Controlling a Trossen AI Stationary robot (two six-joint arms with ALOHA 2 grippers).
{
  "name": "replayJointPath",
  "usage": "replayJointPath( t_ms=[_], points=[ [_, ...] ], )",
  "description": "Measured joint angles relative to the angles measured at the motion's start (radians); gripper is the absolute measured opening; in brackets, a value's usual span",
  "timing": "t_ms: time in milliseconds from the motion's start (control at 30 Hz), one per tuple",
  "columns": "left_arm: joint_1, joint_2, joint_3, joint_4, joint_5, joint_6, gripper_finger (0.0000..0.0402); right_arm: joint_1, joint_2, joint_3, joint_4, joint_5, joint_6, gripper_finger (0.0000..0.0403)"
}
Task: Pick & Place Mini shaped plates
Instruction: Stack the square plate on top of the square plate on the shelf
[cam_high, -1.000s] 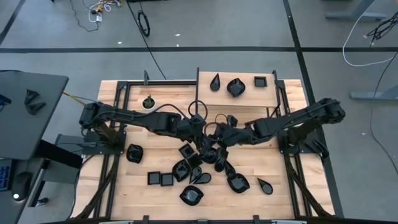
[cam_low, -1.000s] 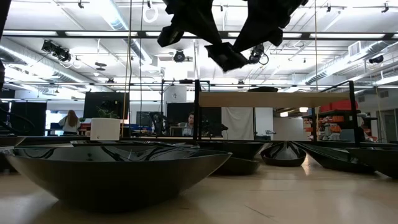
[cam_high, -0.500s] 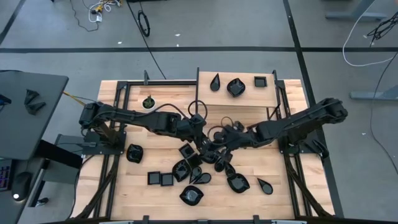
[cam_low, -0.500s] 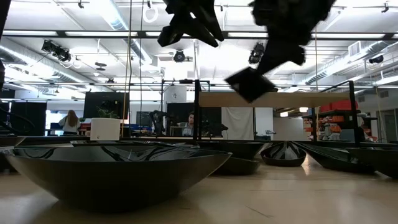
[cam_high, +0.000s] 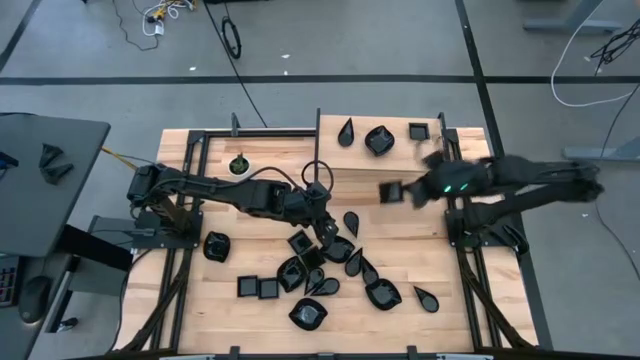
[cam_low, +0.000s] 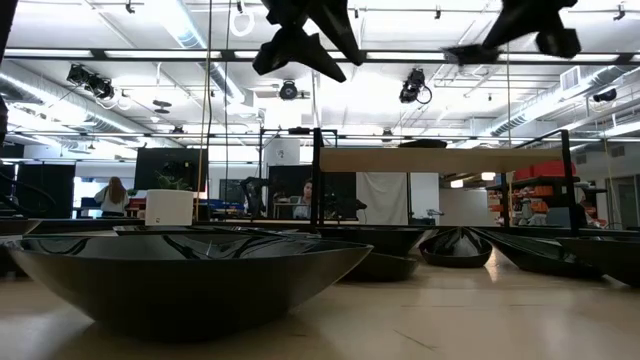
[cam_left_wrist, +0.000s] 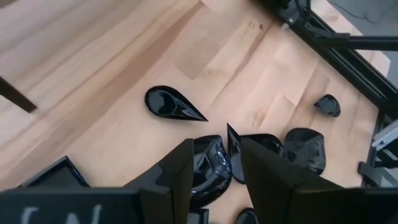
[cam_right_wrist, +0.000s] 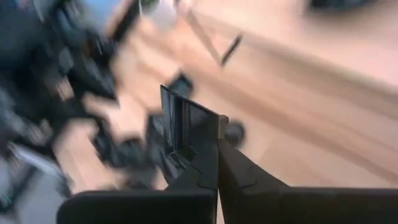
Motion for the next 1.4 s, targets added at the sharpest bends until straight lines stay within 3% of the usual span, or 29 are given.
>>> replayJointPath(
  t_ms=[100, 267, 467, 567, 767, 900, 1033, 1200, 1400],
  points=[
    [0.000, 0.000, 0.000, 0.003, -0.004, 0.036, 0.0136, -0.148, -0.068, 0.065, -0.060, -0.005, -0.035, 0.0000],
    [0.008, 0.000, 0.000, 0.023, -0.007, 0.078, 0.0133, -0.425, -0.032, 0.204, -0.186, -0.041, -0.215, 0.0000],
    [0.019, 0.000, 0.000, 0.040, -0.002, 0.092, 0.0133, -0.811, 0.124, 0.247, -0.226, -0.345, -0.502, 0.0000],
    [0.020, 0.000, 0.000, 0.040, 0.033, 0.091, 0.0133, -0.985, 0.220, 0.257, -0.220, -0.448, -0.619, 0.0000],
    [0.005, 0.000, 0.000, 0.039, 0.051, 0.059, 0.0133, -1.238, 0.374, 0.308, -0.215, -0.651, -0.768, 0.0000],
    [-0.010, 0.000, -0.001, 0.038, 0.033, 0.034, 0.0133, -1.326, 0.422, 0.327, -0.235, -0.748, -0.807, 0.0000],
    [-0.024, 0.000, -0.001, 0.041, 0.007, 0.032, 0.0133, -1.330, 0.429, 0.330, -0.235, -0.755, -0.805, 0.0000],
    [-0.023, 0.000, -0.001, 0.043, 0.000, 0.031, 0.0133, -1.300, 0.439, 0.330, -0.214, -0.676, -0.749, 0.0000],
    [-0.019, 0.000, -0.001, 0.045, 0.000, 0.031, 0.0133, -1.219, 0.445, 0.336, -0.243, -0.508, -0.739, 0.0000]
  ],
)
